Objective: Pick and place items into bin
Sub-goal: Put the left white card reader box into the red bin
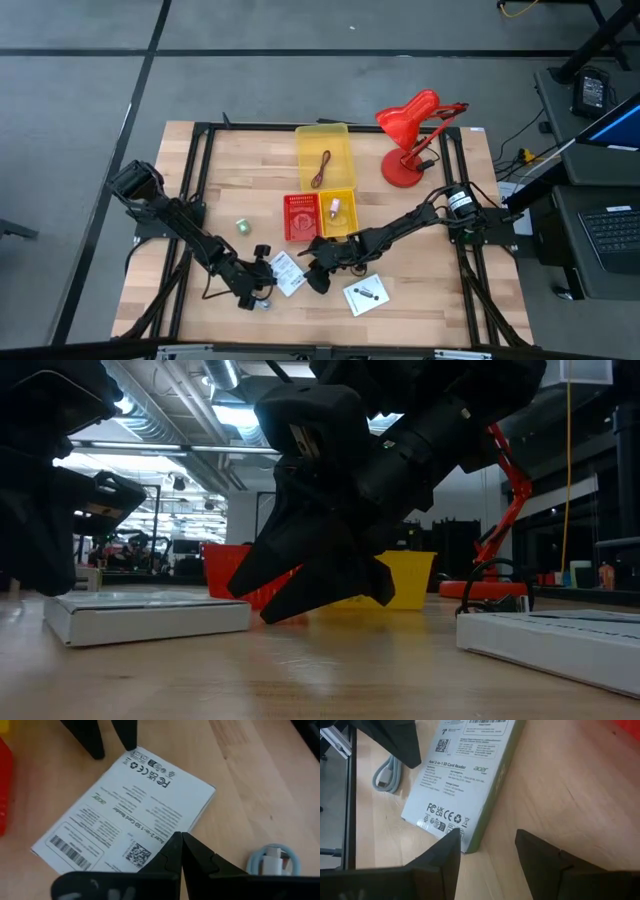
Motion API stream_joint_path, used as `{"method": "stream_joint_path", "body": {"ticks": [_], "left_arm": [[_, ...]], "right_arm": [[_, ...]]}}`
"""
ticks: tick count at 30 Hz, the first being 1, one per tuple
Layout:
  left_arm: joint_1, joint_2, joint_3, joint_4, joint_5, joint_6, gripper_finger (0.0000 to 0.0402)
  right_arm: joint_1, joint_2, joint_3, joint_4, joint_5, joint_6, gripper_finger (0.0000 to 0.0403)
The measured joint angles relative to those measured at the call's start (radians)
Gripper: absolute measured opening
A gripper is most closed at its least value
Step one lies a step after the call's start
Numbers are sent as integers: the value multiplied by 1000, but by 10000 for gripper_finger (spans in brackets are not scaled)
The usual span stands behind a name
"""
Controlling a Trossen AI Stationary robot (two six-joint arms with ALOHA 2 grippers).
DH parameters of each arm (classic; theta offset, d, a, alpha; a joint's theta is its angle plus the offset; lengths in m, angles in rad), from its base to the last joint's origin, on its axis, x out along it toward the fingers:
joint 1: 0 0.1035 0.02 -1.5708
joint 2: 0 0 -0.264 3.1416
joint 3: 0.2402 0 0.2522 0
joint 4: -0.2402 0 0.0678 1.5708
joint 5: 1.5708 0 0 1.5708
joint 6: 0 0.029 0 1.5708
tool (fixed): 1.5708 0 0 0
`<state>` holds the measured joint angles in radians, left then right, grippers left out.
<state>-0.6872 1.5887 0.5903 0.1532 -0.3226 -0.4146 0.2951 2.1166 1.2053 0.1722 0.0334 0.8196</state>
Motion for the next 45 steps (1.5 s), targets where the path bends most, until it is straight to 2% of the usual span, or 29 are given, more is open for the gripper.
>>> {"method": "stream_joint_path", "body": {"ticks": [17,28,34,45], "left_arm": [[2,19,2,-62,8,-73,2],[-19,-2,29,-33,2,21,1],[-17,-2,29,-69,-48,17,2],[-17,3,29,-73,-65,5,1]], "right_arm": [[0,-1,0,2,1,1,174],[0,-1,0,2,10,-13,174],[0,-1,0,2,11,-13,174],[0,-1,0,3,11,-13,174]]}}
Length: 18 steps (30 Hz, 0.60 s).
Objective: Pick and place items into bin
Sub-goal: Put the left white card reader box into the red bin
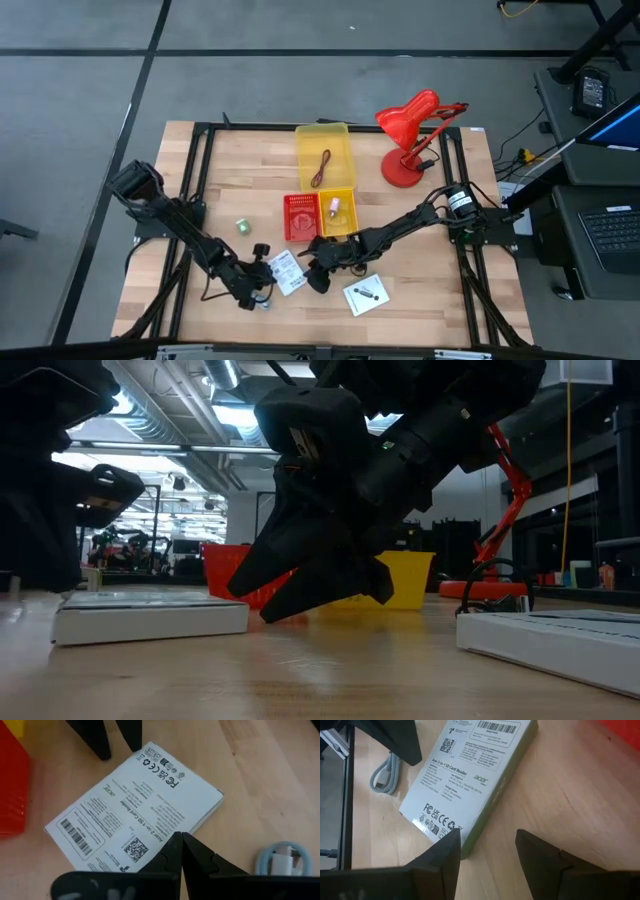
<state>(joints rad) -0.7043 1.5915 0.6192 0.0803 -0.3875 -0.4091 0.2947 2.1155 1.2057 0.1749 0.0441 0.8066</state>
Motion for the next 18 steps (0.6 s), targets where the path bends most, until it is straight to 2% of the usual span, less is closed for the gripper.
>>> {"method": "stream_joint_path", "body": {"ticks": [18], "left_arm": [[27,27,-4,10,33,-44,2]], "right_arm": [[0,0,0,6,0,-3,174]]}}
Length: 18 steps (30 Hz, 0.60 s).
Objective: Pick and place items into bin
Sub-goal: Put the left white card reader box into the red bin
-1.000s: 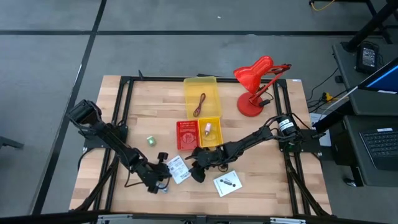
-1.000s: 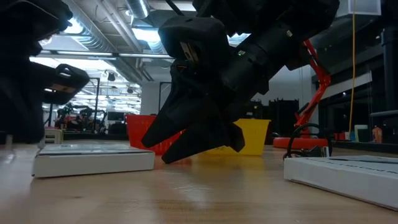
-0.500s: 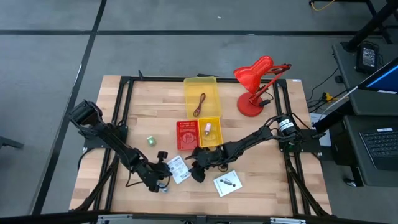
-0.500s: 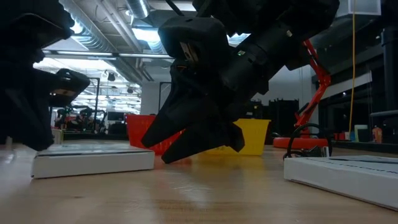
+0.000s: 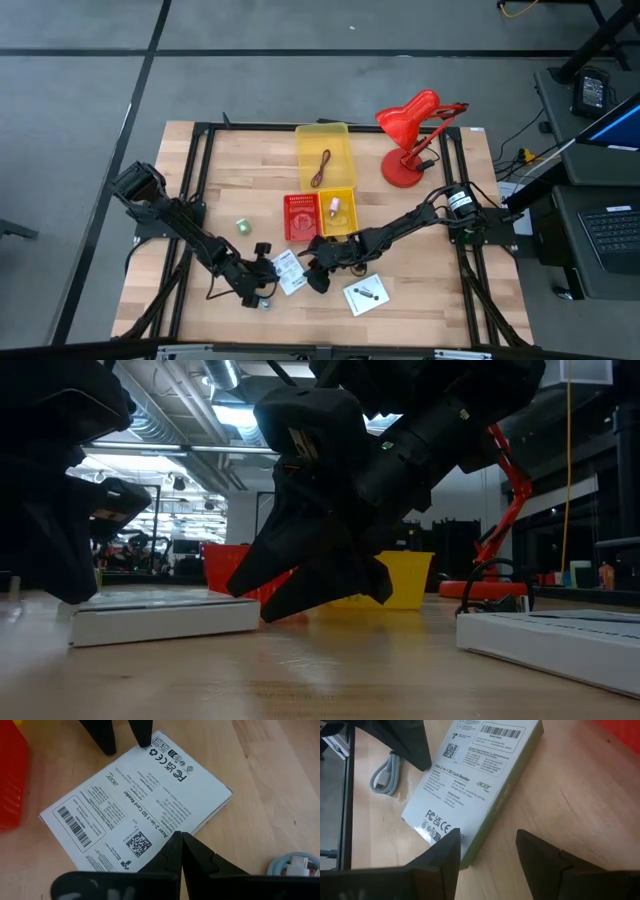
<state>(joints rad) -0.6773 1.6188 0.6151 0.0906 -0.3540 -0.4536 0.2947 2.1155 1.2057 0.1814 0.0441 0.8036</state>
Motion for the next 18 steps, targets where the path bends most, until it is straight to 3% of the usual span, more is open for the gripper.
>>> {"method": "stream_joint_path", "body": {"ticks": [18], "left_arm": [[0,2,-1,-3,11,-7,2]], "right_arm": [[0,0,1,61,-69,6,174]]}}
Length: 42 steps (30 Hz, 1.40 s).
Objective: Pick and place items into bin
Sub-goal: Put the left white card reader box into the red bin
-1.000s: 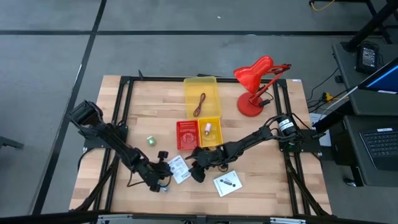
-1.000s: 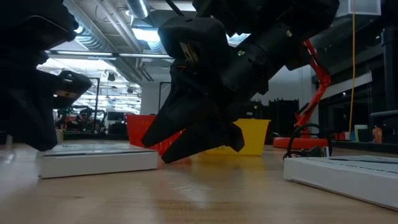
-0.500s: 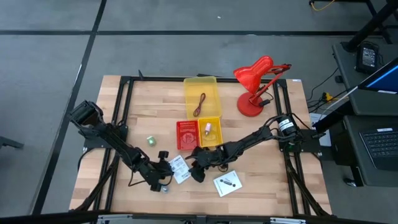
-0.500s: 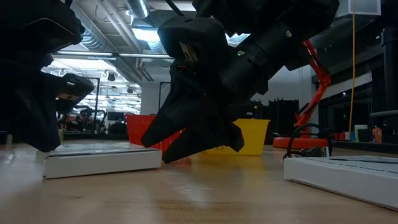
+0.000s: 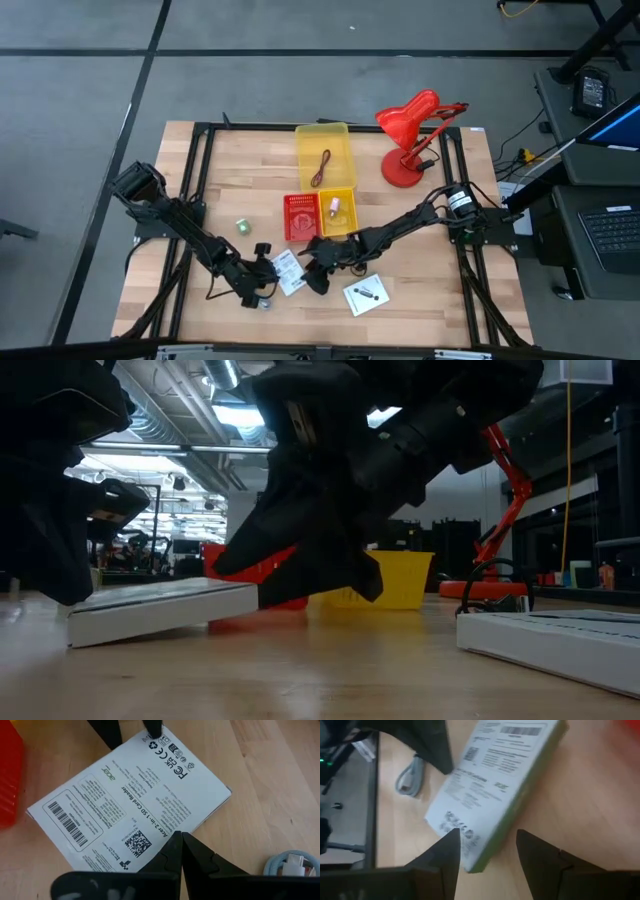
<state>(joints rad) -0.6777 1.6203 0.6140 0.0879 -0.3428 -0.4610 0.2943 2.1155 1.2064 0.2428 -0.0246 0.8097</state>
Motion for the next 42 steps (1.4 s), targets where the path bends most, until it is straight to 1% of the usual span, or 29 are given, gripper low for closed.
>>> {"method": "stream_joint_path", "body": {"ticks": [12,18,27,36,42], "left_arm": [[0,0,0,0,-3,3,2],[0,1,-1,-1,-13,11,2],[2,1,-1,-1,-21,21,2],[9,1,-1,-1,-8,14,2],[8,1,-2,-1,-8,18,2]], "right_arm": [[0,0,0,24,-8,35,174],[0,0,0,41,-49,35,174],[0,0,0,43,-52,44,174],[-6,-1,2,-76,-25,99,174],[-6,-1,0,-42,-21,90,174]]}}
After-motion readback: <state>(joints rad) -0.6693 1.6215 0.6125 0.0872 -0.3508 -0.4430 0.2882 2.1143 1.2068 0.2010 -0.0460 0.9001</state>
